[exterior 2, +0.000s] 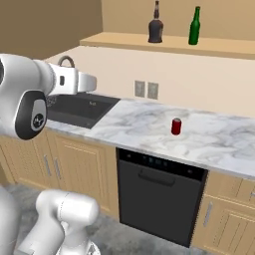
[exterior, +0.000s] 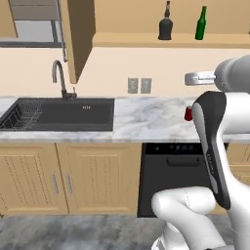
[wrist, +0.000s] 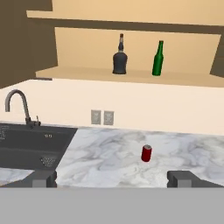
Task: Sort all alcoholic drinks to one cabinet, and non-alcoholic drinks to the other.
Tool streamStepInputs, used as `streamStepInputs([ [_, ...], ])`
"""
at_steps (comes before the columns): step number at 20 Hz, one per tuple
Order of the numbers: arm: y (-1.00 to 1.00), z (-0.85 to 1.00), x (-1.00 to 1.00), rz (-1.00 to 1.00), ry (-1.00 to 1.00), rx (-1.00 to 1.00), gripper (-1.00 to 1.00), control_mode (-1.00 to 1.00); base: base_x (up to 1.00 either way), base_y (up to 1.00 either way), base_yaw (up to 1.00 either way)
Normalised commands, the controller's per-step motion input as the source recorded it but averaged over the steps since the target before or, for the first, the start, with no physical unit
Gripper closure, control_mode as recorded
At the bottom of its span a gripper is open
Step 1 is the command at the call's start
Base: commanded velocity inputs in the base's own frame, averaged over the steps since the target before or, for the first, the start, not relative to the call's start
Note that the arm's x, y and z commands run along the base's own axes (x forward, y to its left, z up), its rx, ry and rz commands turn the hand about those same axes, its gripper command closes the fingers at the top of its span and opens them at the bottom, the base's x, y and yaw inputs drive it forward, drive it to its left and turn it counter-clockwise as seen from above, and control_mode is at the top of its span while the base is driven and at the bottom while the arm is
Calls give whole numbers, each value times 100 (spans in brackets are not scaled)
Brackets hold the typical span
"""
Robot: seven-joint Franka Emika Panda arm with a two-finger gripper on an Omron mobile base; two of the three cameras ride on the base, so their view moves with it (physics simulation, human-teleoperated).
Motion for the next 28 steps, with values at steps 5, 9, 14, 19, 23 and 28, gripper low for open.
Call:
streamStepInputs([
  [5, 0, 0, 0, 0, 0, 0, -100, 100, 24, -38, -12],
  [9, 0, 0, 0, 0, 0, 0, -100, 100, 33, -33, -11],
  [14, 0, 0, 0, 0, 0, 0, -100, 100, 42, -22, -9],
  [19, 0, 0, 0, 0, 0, 0, -100, 100, 40, -20, -9],
  [23, 0, 0, 0, 0, 0, 0, -100, 100, 36, -20, -9],
  [28, 0, 0, 0, 0, 0, 0, -100, 100, 36, -20, -9],
])
